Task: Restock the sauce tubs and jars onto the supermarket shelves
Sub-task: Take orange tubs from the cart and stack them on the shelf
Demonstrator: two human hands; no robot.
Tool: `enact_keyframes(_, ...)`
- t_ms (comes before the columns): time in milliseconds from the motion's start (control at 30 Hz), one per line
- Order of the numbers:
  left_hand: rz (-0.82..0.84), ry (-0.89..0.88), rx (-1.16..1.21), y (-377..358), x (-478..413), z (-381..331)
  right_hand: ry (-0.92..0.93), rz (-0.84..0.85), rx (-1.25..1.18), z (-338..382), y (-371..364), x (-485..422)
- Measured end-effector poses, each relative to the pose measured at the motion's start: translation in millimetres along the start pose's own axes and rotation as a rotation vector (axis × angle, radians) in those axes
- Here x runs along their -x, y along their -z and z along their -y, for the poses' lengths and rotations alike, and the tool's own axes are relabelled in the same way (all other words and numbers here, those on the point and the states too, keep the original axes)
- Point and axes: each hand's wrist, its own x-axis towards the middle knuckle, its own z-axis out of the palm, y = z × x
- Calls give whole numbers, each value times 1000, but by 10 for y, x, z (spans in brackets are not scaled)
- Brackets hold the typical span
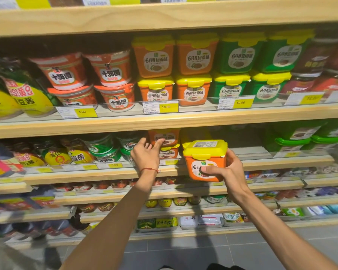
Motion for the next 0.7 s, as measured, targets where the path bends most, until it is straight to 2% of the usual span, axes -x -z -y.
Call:
enact_keyframes(267, 4, 84, 98, -57, -59, 25, -10, 23, 32, -41, -42, -26)
enact_keyframes(467, -112, -21, -123, -35, 168, -74, -5, 22, 29, -36, -64, -29)
enact_keyframes(567, -133, -28, -90, -9, 257, 33, -6, 18, 11, -12, -69, -32)
enact_keyframes(633, 51, 118, 42, -8, 292, 80, -1, 11, -4, 5, -64, -35)
enact_keyframes(700, 387, 274, 169, -43, 387, 44, 4, 6, -16, 11, -56, -48)
